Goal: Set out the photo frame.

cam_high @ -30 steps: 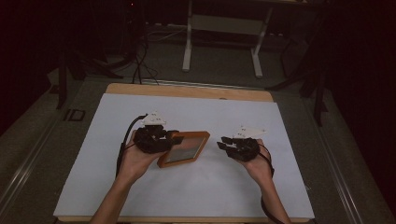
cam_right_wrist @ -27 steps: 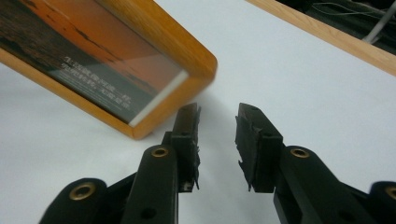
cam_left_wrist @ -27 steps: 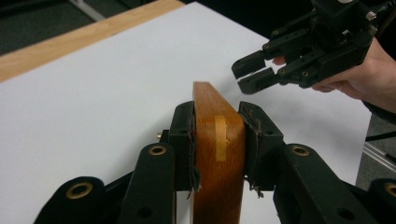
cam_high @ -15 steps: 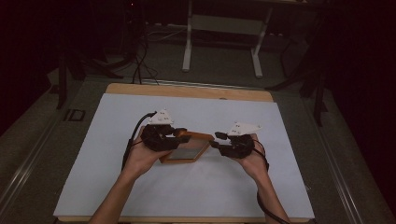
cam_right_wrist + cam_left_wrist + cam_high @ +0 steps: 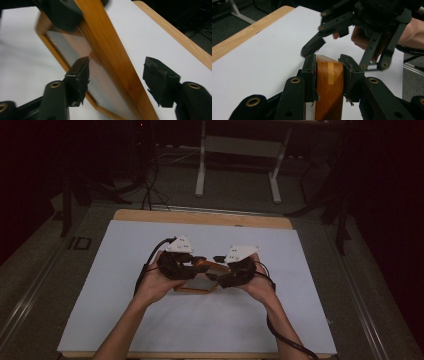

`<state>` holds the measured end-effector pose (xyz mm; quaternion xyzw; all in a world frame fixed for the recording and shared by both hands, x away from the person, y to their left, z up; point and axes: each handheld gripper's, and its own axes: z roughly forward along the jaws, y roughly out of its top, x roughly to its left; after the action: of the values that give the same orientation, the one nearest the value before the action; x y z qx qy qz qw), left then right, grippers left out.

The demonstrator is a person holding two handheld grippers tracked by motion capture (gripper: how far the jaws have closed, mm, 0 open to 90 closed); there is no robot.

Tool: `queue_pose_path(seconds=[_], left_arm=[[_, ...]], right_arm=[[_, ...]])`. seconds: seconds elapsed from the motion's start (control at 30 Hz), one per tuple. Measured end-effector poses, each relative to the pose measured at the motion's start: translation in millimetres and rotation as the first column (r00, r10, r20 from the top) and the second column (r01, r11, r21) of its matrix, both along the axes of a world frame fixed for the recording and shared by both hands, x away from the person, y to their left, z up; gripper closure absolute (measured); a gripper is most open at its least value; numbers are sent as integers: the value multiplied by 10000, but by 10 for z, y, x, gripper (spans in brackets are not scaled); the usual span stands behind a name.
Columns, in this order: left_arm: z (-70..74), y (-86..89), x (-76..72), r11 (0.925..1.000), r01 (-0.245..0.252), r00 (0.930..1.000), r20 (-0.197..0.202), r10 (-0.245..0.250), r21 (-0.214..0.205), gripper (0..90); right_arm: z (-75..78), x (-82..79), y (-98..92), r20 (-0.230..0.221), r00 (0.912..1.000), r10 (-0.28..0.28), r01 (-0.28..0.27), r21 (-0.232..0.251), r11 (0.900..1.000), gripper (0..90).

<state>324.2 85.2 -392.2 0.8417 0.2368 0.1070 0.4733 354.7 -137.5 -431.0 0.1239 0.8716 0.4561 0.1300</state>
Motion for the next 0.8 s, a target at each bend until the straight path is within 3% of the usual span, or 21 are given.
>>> queue_pose_path(seconds=[0.23,0.3,0.33,0.53,0.8], left_arm=[[16,-25,32,9996,274,9996,13,-274,121,675],[12,-21,29,9996,262,9996,68,-263,110,671],[10,-18,31,9996,263,9996,55,-263,76,651],[-5,-9,85,9994,15,9996,-288,-24,-338,548],[-37,71,151,9963,-152,9972,-742,89,-850,477]], right_arm=[[12,-26,107,168,9986,511,-507,-190,9985,380],[12,-35,85,239,9983,535,-531,-143,9985,424],[18,-33,39,194,9980,603,-603,-7,9982,495],[29,-70,-49,246,9970,736,-737,48,9973,643],[27,-97,-92,401,9980,495,-492,-67,9988,667]])
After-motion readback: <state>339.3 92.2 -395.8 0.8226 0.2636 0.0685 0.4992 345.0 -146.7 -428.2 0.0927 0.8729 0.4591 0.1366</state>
